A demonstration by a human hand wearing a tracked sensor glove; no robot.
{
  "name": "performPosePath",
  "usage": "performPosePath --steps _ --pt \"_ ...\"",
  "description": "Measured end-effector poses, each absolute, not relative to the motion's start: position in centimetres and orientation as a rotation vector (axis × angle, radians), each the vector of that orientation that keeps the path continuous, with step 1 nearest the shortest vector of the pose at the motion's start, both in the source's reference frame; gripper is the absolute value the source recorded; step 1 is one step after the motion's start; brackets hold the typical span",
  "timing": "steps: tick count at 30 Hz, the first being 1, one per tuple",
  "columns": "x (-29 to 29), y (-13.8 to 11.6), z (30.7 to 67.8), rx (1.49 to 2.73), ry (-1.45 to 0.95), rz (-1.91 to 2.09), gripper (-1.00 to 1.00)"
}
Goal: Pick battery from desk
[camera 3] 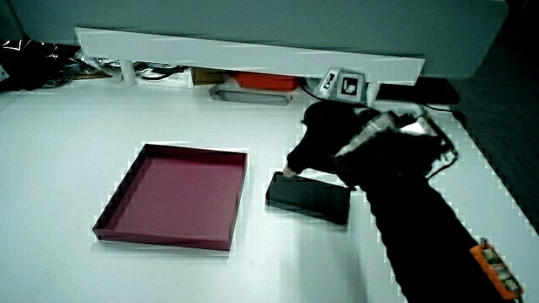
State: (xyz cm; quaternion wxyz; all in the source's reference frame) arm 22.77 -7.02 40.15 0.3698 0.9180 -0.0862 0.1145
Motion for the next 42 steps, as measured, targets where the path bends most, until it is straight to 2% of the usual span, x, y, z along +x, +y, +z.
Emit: performPosePath --steps 11,23,32,41,42 --pt "22.8 -6.2 46.8 2.289 -0.145 0.271 0.00" --pt "23.7 -5.6 52.3 2.186 -0.045 0.338 0.00" --pt "23.5 -5.2 54.7 2.142 0.007 0.343 0.00" --pt "23.4 -5.1 55.2 2.145 0.012 0.339 0.00" --pt "23.3 -5.1 55.1 2.148 0.012 0.338 0.06"
